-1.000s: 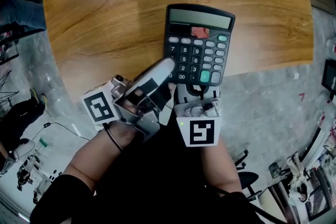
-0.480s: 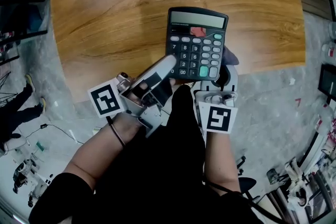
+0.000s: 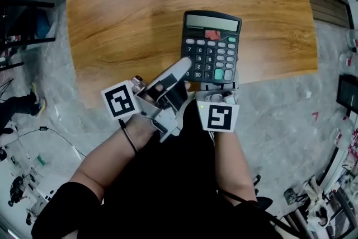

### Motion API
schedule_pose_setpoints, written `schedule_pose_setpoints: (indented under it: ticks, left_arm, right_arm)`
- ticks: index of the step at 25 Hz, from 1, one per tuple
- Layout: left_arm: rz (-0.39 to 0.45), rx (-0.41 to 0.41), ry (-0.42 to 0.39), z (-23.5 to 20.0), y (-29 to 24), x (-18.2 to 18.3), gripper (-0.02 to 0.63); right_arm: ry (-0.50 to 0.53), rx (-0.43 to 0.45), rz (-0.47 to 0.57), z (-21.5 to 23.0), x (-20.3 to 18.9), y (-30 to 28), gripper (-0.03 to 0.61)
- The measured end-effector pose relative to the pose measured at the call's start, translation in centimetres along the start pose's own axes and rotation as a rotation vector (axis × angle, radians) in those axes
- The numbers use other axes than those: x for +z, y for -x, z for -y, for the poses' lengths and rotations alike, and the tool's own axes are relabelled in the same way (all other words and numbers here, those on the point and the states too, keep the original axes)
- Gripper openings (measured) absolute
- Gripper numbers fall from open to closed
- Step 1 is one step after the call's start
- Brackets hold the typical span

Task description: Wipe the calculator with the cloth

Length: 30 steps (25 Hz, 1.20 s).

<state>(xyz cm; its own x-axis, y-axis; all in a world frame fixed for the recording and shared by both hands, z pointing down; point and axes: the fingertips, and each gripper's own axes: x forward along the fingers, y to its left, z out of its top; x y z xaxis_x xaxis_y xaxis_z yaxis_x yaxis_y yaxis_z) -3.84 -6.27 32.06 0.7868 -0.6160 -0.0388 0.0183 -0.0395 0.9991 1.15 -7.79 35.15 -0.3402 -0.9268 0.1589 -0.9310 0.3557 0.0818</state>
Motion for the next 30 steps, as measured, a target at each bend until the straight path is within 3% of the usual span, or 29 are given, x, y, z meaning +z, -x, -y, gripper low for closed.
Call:
schedule_pose_setpoints:
  ticks: [4, 8, 17, 23, 30]
  left_arm:
    - [-0.005, -0.001, -0.011, 0.7, -0.1, 0.1, 0.067]
    - [-0.002, 0.001, -0.019, 1.2, -0.1, 0.3, 0.067]
    - [-0.03, -0.015, -0.006, 2.2, -0.7, -0.1, 0.067]
    - [-0.028, -0.007, 0.019, 1.7, -0.6, -0.4, 0.067]
    - [-0.037, 0.0, 0.043, 1.7, -0.5, -0.5, 0.067]
  right_arm:
    - [-0.011, 0.068, -0.007, -3.4, 0.9, 0.8, 0.038]
    - [-0.014, 0.073, -0.01, -3.4, 1.5, 1.7, 0.038]
    - [0.024, -0.093, -0.078, 3.9, 1.2, 1.8, 0.038]
    - [-0.008, -0.12, -0.06, 4.9, 0.6, 0.8, 0.038]
    - [0.014, 0.0, 0.024, 0.1, 1.6, -1.1, 0.038]
